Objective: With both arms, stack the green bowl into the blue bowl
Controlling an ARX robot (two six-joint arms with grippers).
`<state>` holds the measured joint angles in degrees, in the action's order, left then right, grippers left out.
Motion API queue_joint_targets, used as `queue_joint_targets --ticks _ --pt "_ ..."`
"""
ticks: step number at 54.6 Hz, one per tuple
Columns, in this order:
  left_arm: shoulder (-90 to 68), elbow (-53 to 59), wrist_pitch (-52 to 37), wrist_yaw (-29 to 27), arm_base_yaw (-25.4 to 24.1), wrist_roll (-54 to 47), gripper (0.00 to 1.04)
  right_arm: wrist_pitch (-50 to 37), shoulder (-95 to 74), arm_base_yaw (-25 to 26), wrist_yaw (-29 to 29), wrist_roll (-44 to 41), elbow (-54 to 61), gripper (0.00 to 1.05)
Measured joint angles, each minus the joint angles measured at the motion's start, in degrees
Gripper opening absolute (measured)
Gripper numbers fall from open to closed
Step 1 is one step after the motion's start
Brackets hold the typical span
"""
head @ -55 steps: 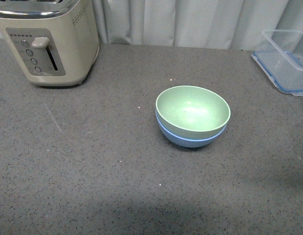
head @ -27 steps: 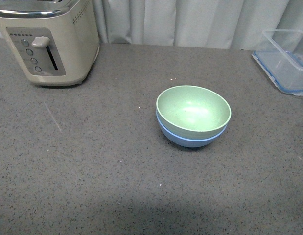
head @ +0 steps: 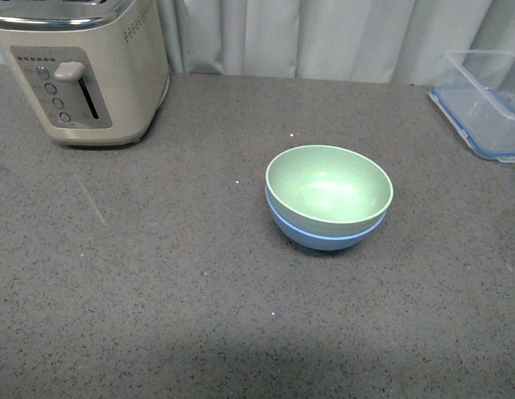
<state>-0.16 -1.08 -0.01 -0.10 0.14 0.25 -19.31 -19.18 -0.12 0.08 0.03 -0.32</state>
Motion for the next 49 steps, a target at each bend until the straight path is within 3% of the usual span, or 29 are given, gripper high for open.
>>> queue_joint_targets --ticks 31,37,49 --pt "0.0 0.0 0.0 0.0 0.0 0.0 0.98 9.49 9.55 0.0 0.0 0.0 0.0 0.01" --pt "0.0 0.0 0.0 0.02 0.0 0.0 0.98 18.6 16.52 0.0 0.0 -0.02 -0.02 0.01" --pt "0.0 0.0 0.0 0.11 0.0 -0.02 0.98 19.08 18.95 0.02 -0.17 -0.09 -0.04 0.01"
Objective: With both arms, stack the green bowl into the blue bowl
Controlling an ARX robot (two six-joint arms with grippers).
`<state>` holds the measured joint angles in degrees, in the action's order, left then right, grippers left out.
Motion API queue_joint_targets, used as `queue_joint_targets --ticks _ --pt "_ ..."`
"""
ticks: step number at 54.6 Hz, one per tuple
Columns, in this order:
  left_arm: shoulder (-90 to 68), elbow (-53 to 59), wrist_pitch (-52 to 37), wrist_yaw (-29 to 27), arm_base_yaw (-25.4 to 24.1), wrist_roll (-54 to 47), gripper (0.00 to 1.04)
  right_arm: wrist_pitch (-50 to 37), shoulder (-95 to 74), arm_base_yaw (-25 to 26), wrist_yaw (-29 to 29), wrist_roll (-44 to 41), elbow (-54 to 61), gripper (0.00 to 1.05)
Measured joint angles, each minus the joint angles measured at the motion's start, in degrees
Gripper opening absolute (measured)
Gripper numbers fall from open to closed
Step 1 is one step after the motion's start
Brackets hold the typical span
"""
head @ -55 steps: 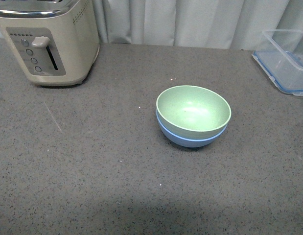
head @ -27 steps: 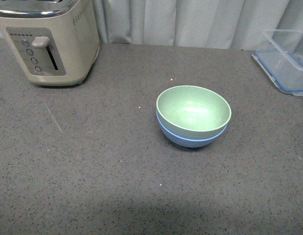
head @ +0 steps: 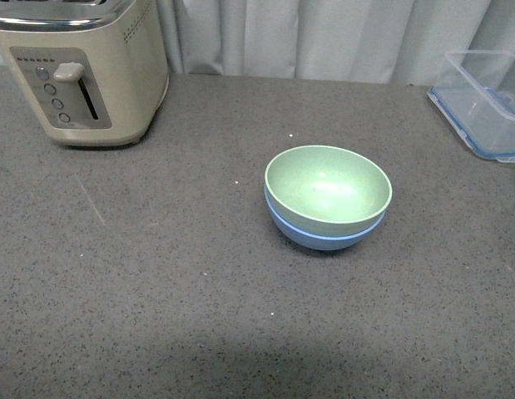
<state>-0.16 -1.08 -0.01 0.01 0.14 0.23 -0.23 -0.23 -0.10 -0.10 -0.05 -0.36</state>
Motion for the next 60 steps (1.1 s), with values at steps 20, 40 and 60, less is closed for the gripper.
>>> queue_joint_targets --ticks 20,40,60 --pt "0.0 0.0 0.0 -0.02 0.0 0.02 0.98 0.24 -0.02 0.0 0.02 0.0 0.0 0.75" --pt "0.0 0.0 0.0 -0.02 0.0 0.02 0.98 0.24 -0.02 0.0 0.02 0.07 0.0 0.96" --pt "0.0 0.0 0.0 -0.02 0.0 0.02 0.98 0.24 -0.02 0.0 0.02 0.07 0.0 0.96"
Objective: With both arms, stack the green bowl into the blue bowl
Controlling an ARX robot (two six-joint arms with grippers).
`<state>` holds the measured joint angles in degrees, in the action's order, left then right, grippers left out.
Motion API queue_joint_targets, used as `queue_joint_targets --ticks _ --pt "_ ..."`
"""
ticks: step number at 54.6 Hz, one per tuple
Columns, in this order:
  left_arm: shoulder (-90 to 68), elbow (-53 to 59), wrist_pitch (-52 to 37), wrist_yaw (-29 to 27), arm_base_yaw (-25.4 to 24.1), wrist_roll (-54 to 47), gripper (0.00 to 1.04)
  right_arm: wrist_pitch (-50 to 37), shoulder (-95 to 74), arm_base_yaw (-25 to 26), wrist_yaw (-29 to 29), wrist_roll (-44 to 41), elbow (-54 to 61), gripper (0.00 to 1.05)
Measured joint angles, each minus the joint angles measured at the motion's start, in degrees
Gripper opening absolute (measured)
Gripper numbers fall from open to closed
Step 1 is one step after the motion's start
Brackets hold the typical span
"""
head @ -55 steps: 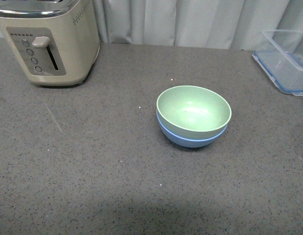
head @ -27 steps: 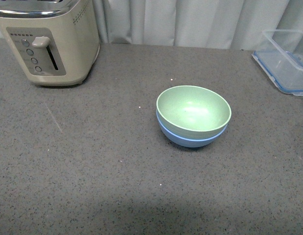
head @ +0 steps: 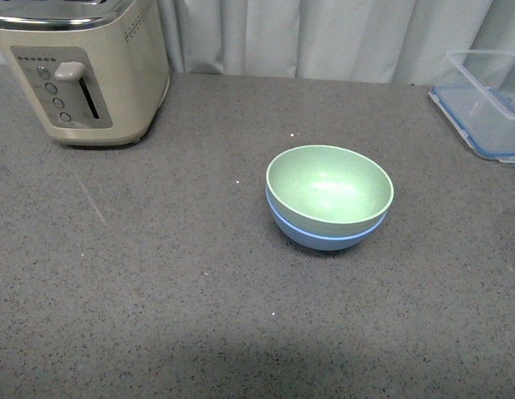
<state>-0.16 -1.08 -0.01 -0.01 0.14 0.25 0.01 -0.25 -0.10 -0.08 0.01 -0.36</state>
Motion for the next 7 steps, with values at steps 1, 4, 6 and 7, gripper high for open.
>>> queue_joint_targets --ticks 1,4,6,7 --pt "0.0 0.0 0.0 0.0 0.0 0.0 0.98 0.0 0.0 0.0 0.0 0.0 0.0 0.96" --pt "0.0 0.0 0.0 0.0 0.0 0.0 0.98 0.0 0.0 0.0 0.0 0.0 0.0 0.96" --pt "0.0 0.0 0.0 0.0 0.0 0.0 0.98 0.0 0.0 0.0 0.0 0.0 0.0 0.96" --pt "0.0 0.0 0.0 0.0 0.0 0.0 0.98 0.0 0.0 0.0 0.0 0.0 0.0 0.96"
